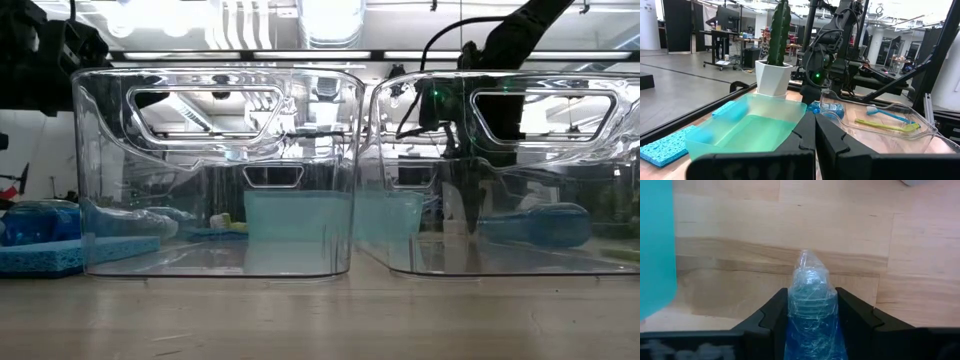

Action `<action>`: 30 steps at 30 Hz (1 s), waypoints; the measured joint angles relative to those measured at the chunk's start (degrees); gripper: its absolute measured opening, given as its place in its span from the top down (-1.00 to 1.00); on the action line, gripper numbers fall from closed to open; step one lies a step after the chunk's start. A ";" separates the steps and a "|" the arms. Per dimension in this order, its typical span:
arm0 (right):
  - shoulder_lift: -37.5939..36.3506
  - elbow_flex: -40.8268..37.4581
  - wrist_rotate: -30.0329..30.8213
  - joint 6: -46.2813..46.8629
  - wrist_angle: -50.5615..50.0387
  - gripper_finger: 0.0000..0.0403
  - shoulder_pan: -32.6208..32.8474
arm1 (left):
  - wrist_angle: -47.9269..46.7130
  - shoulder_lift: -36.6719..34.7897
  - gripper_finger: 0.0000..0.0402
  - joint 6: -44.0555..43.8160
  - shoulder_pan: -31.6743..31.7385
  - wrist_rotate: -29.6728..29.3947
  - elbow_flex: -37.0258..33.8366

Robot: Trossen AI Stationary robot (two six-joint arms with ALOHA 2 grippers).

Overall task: Pick & Place Kitchen Sink Supplies
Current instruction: Put the blue dishwashing liquid bottle into the right transparent bin

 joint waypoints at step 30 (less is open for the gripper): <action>-19.48 -0.21 8.60 -7.19 0.32 0.34 0.57 | 0.00 0.00 1.00 0.00 0.00 0.00 0.01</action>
